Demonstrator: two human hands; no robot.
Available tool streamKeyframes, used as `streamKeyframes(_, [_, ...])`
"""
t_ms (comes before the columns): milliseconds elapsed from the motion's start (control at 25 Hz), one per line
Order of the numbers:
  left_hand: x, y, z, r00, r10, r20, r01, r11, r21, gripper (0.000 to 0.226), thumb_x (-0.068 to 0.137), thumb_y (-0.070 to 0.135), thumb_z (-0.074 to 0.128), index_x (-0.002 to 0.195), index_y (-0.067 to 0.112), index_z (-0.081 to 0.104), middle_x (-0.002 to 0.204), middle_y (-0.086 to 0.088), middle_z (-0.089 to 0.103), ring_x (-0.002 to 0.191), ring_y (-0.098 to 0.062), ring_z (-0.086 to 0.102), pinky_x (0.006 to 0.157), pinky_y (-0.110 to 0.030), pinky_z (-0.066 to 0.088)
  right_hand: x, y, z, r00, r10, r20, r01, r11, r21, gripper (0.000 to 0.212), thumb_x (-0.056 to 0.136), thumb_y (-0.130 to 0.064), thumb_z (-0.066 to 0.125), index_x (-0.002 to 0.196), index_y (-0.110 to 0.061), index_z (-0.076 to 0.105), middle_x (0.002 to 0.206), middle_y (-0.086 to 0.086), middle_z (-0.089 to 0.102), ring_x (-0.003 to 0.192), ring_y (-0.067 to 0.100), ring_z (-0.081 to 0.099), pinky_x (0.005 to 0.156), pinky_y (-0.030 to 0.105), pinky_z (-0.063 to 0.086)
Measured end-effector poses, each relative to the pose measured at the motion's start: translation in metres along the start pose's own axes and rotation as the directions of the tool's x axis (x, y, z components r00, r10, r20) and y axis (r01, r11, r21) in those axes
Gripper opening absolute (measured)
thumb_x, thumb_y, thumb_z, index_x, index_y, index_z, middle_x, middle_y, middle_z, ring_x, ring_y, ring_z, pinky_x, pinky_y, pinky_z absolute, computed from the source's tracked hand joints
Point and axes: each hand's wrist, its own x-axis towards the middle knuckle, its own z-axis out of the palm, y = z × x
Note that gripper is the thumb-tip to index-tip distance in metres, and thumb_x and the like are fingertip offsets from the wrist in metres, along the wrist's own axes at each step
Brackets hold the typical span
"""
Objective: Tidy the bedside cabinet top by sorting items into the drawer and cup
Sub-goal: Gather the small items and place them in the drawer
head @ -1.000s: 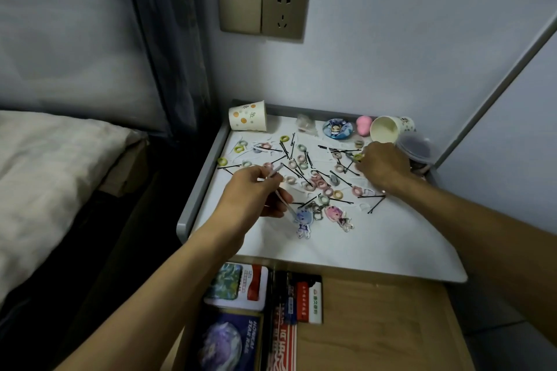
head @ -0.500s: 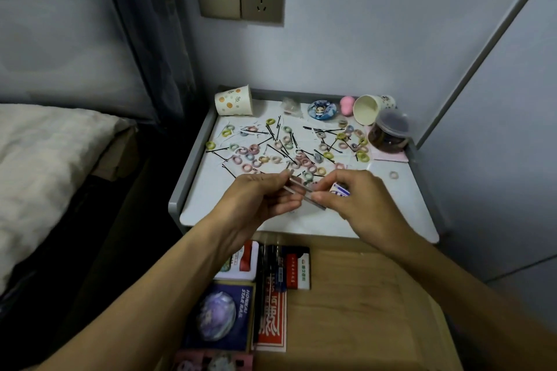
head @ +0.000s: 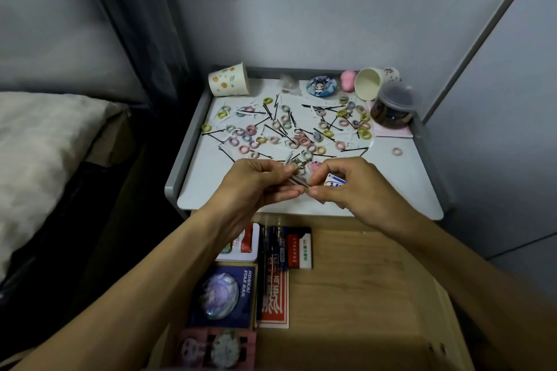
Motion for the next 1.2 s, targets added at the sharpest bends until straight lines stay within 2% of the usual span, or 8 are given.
streamKeyframes(80, [0.0,0.0,0.001,1.0,0.022,-0.015,-0.022,1.0,0.0,0.016,0.092,0.004,0.06,0.094,-0.011,0.066,0.094,-0.027,0.071,0.072,-0.021,0.073,0.067,-0.021,0.059,-0.001,0.0,0.0,0.998,0.066,0.013,-0.067,0.992,0.105,0.008,0.083,-0.023,0.075,0.077,-0.019,0.07,0.067,-0.011,0.065,0.049,0.004,0.047,0.046,0.016,0.035])
streamKeyframes(200, [-0.001,-0.002,0.001,0.998,0.047,-0.038,-0.048,0.998,-0.041,0.011,0.092,0.001,0.059,0.09,-0.007,0.066,0.086,-0.021,0.073,0.07,-0.019,0.073,0.065,-0.02,0.058,-0.006,0.0,0.003,0.977,0.203,0.067,-0.213,0.916,0.339,0.011,0.086,-0.026,0.072,0.078,-0.019,0.071,0.077,-0.004,0.07,0.049,0.008,0.047,0.042,0.016,0.032])
streamKeyframes(320, [-0.002,-0.005,-0.001,0.998,0.045,-0.051,-0.048,0.998,-0.046,0.012,0.091,0.002,0.06,0.091,-0.008,0.068,0.082,-0.018,0.074,0.069,-0.019,0.073,0.063,-0.019,0.057,-0.008,0.002,0.008,0.949,0.298,0.104,-0.314,0.852,0.42,0.01,0.084,-0.024,0.074,0.084,-0.015,0.073,0.076,-0.004,0.07,0.046,0.007,0.045,0.038,0.016,0.031])
streamKeyframes(440, [-0.004,-0.006,-0.006,0.995,0.077,-0.063,-0.069,0.99,0.12,0.013,0.087,0.008,0.067,0.088,-0.002,0.075,0.078,-0.019,0.074,0.065,-0.019,0.072,0.06,-0.019,0.056,-0.009,0.004,0.009,0.938,0.318,0.137,-0.346,0.857,0.381,0.014,0.082,-0.022,0.076,0.088,-0.01,0.072,0.073,0.0,0.07,0.044,0.005,0.043,0.038,0.016,0.03])
streamKeyframes(560, [-0.005,-0.001,-0.013,0.993,0.116,0.004,-0.111,0.944,0.31,0.016,0.082,0.016,0.072,0.087,0.002,0.077,0.072,-0.016,0.072,0.055,-0.015,0.064,0.054,-0.02,0.054,-0.01,0.004,0.005,0.948,0.278,0.152,-0.314,0.893,0.322,0.016,0.081,-0.024,0.077,0.086,-0.01,0.072,0.071,0.0,0.069,0.044,0.006,0.043,0.039,0.016,0.03])
streamKeyframes(720, [-0.004,0.004,-0.019,0.996,0.032,0.085,-0.056,0.95,0.307,0.017,0.072,0.021,0.075,0.08,0.006,0.079,0.068,-0.012,0.071,0.052,-0.012,0.062,0.05,-0.018,0.052,-0.011,0.004,0.003,0.949,0.222,0.225,-0.28,0.92,0.274,0.019,0.082,-0.024,0.076,0.084,-0.006,0.071,0.072,0.004,0.069,0.044,0.006,0.042,0.04,0.016,0.03])
streamKeyframes(880, [-0.003,0.003,-0.02,0.994,0.006,0.111,-0.045,0.936,0.349,0.013,0.075,0.017,0.077,0.079,0.005,0.078,0.07,-0.014,0.072,0.052,-0.013,0.063,0.051,-0.018,0.052,-0.012,0.004,0.005,0.935,0.244,0.259,-0.308,0.919,0.247,0.016,0.081,-0.022,0.077,0.084,-0.008,0.07,0.072,0.007,0.069,0.045,0.007,0.043,0.04,0.016,0.03])
streamKeyframes(1200, [0.001,0.0,-0.022,0.996,0.022,0.09,-0.051,0.94,0.338,0.009,0.083,0.006,0.074,0.075,0.005,0.077,0.074,-0.017,0.072,0.057,-0.016,0.066,0.056,-0.019,0.054,-0.012,0.008,0.012,0.953,0.262,0.153,-0.297,0.909,0.291,0.011,0.083,-0.022,0.075,0.084,-0.012,0.07,0.067,-0.002,0.066,0.047,0.006,0.046,0.042,0.017,0.034])
